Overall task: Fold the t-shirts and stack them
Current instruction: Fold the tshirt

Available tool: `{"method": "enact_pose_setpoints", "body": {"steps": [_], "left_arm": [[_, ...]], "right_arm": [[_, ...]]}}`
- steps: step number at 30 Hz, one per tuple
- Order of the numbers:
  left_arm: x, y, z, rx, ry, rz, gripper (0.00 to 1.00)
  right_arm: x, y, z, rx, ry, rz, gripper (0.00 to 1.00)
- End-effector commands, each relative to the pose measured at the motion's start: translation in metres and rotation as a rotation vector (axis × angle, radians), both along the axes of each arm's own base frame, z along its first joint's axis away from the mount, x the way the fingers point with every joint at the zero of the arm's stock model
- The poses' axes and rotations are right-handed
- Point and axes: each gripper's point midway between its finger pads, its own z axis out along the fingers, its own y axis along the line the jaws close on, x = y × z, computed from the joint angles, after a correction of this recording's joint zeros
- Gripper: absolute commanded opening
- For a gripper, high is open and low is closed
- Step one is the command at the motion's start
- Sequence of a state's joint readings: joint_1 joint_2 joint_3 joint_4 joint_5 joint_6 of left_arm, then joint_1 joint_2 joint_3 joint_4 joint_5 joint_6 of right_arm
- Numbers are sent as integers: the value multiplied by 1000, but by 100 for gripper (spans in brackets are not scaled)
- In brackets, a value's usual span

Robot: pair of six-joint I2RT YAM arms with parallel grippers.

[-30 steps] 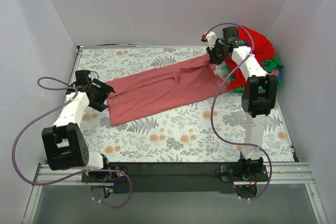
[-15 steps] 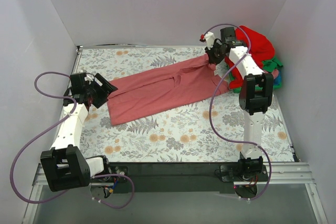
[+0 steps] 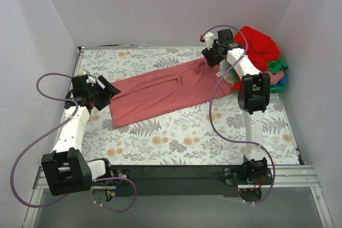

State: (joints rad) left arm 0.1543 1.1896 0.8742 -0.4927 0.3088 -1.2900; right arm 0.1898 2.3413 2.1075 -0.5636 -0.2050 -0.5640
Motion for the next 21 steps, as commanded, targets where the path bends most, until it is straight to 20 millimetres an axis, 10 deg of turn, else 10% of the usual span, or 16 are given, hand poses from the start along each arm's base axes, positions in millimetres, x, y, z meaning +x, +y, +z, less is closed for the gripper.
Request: {"method": "enact_pose_setpoints", "body": {"steps": [1,9,21], "left_arm": [[0,0,15,17,-57,-20,74],[-2,-4,23,32,-99,-67,74],[-13,-20,12,31,-130,-193,73]], "right_arm": [[43,-5,35,-13,-171,-179,61],[10,1,71,66,-165,-108,60],[-174,50,71,333,125,376,59]]}}
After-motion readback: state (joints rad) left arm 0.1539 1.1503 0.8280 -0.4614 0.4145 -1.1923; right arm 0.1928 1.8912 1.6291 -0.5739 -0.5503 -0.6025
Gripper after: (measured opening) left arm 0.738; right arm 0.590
